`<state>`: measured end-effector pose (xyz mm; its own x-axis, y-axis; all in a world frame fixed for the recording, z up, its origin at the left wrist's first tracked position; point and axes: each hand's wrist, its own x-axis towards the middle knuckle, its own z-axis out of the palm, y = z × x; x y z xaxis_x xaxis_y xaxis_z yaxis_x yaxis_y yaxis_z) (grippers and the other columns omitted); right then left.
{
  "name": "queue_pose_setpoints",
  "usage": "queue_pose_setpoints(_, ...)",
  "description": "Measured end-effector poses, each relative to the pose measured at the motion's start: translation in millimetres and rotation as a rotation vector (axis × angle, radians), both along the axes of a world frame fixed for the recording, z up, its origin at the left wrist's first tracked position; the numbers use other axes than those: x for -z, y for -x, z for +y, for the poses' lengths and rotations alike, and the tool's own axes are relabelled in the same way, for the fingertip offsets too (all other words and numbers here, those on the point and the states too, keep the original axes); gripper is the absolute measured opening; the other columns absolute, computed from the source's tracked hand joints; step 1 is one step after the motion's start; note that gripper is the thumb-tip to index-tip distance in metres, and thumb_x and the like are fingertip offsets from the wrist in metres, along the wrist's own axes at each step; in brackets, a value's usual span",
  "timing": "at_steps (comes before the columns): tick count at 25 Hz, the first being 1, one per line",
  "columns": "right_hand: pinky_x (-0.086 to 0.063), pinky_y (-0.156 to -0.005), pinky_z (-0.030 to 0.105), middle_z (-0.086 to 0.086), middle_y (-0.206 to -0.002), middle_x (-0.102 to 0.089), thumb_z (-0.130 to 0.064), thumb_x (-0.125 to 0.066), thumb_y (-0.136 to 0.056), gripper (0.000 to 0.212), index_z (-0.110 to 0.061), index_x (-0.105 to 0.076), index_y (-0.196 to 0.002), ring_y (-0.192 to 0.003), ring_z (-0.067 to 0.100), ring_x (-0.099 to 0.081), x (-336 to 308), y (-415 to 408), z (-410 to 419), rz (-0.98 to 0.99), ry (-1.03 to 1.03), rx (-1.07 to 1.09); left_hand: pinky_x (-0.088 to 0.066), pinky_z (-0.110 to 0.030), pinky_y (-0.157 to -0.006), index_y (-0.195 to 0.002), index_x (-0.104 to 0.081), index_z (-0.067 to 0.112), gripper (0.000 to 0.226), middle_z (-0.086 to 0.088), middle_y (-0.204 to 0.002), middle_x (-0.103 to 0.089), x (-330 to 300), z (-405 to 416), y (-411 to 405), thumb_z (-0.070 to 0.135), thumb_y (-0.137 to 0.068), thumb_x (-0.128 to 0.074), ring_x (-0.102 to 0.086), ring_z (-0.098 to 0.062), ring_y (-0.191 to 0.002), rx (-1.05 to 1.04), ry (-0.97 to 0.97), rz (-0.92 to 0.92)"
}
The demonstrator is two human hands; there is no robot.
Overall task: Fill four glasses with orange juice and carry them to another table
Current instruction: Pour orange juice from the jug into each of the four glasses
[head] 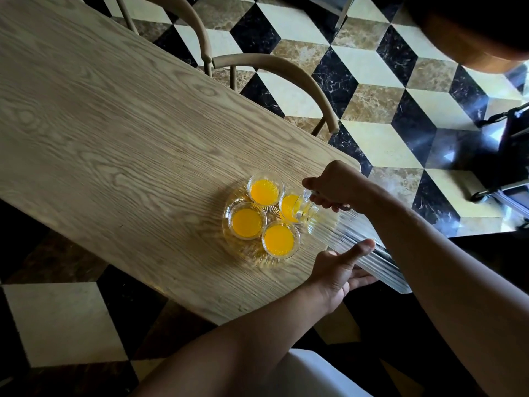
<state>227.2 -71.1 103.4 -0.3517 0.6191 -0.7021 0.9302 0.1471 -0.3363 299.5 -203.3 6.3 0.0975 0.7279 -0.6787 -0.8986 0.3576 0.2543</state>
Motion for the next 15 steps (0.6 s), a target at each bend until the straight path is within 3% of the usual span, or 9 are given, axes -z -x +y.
queue_pose_setpoints(6,-0.036,-0.044,0.022,0.009,-0.067,-0.067,-0.041,-0.060,-0.100,0.049,0.003,-0.075,-0.085,-0.045,0.017,-0.052,3.8,7.3,0.4,-0.001,-0.018,-0.018,-0.067,-0.044,-0.077,-0.121,-0.065,-0.002,0.079,-0.011,-0.079,-0.080,-4.3,0.3,6.7,0.033,-0.058,-0.097,-0.081,-0.028,-0.079,-0.002,0.018,0.029)
queue_pose_setpoints(11,-0.040,-0.045,0.025,0.009,-0.062,-0.067,-0.037,-0.062,-0.098,0.044,-0.002,-0.072,-0.074,-0.048,0.019,-0.054,0.9,2.4,4.4,0.059,-0.019,0.070,-0.068,-0.040,-0.076,-0.107,-0.066,0.000,0.052,-0.011,-0.096,-0.072,-7.1,0.3,11.0,0.029,-0.074,-0.096,-0.075,-0.025,-0.084,0.019,0.056,0.133)
queue_pose_setpoints(13,-0.041,-0.048,0.028,0.010,-0.064,-0.067,-0.033,-0.061,-0.098,0.042,-0.002,-0.071,-0.072,-0.052,0.022,-0.054,-3.6,-5.4,4.7,0.118,0.002,0.146,-0.068,-0.040,-0.074,-0.087,-0.064,0.009,0.052,-0.001,-0.077,-0.070,-7.9,-2.2,12.2,0.038,-0.063,-0.099,-0.072,-0.015,-0.074,0.051,0.084,0.250)
queue_pose_setpoints(15,-0.040,-0.047,0.027,0.008,-0.060,-0.065,-0.029,-0.060,-0.098,0.038,-0.002,-0.071,-0.073,-0.048,0.020,-0.053,-8.7,-16.2,1.4,0.167,0.001,0.208,-0.068,-0.051,-0.079,-0.068,-0.056,0.018,0.058,0.011,-0.054,-0.060,-6.6,-6.2,14.0,0.052,-0.046,-0.098,-0.067,-0.010,-0.063,0.102,0.112,0.397)
